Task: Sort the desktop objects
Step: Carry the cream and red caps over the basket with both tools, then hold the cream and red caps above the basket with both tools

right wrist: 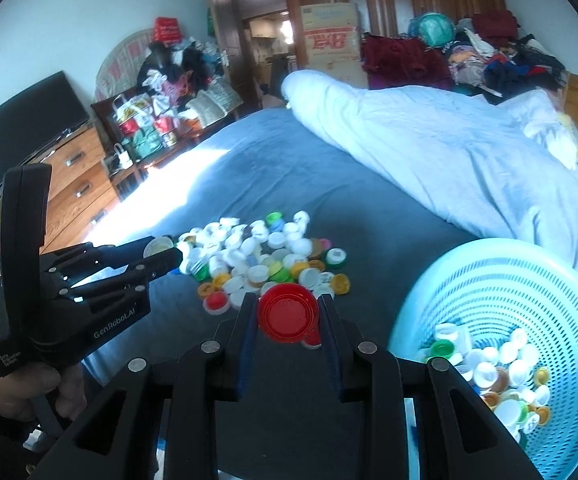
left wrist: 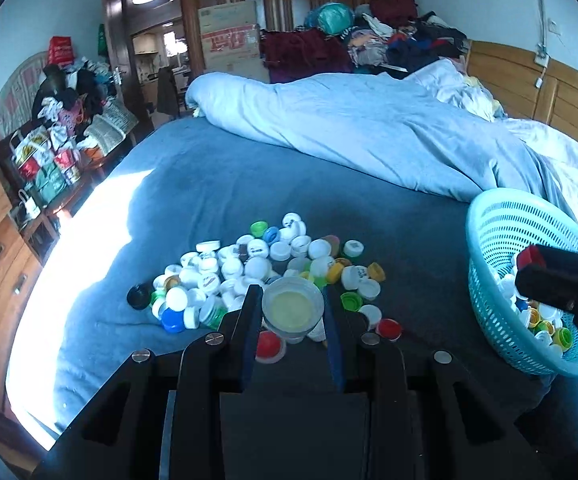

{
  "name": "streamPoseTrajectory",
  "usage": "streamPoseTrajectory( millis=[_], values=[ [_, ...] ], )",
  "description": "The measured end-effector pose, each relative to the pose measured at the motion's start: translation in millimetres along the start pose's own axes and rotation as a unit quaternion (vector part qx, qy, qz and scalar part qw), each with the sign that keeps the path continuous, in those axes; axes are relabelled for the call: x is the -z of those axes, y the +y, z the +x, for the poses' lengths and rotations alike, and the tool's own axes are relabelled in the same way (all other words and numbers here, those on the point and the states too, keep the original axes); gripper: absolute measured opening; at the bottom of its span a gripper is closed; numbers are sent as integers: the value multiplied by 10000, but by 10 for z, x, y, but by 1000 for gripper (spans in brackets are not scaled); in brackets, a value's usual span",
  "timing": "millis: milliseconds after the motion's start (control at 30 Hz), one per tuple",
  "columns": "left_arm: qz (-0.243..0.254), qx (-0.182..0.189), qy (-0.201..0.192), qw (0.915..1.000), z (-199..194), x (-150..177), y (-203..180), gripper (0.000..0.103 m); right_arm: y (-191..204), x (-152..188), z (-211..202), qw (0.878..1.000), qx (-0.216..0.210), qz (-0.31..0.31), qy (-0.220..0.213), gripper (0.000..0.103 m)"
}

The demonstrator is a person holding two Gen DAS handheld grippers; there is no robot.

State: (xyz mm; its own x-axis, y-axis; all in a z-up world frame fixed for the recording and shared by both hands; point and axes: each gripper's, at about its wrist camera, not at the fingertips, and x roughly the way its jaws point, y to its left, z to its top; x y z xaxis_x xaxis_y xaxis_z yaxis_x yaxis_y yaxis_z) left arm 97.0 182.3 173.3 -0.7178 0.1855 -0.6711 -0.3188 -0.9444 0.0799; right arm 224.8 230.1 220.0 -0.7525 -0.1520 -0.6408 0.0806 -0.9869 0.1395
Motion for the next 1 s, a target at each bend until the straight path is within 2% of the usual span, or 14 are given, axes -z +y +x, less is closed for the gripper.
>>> streamPoseTrajectory(
  millis=[333, 667, 1000],
  values=[
    [425, 165, -42, 9990, 0, -221, -463, 25, -499, 0, -243, 9984, 323, 420, -199, 33],
    [876, 533, -72, 9947, 18, -409, -1000, 25, -1014, 124, -479, 9936, 673, 842, -323, 33],
    [1205, 869, 107, 9888, 100, -514, -1525, 25, -1437, 262, -695, 9871, 966, 1211, -399, 33]
  ],
)
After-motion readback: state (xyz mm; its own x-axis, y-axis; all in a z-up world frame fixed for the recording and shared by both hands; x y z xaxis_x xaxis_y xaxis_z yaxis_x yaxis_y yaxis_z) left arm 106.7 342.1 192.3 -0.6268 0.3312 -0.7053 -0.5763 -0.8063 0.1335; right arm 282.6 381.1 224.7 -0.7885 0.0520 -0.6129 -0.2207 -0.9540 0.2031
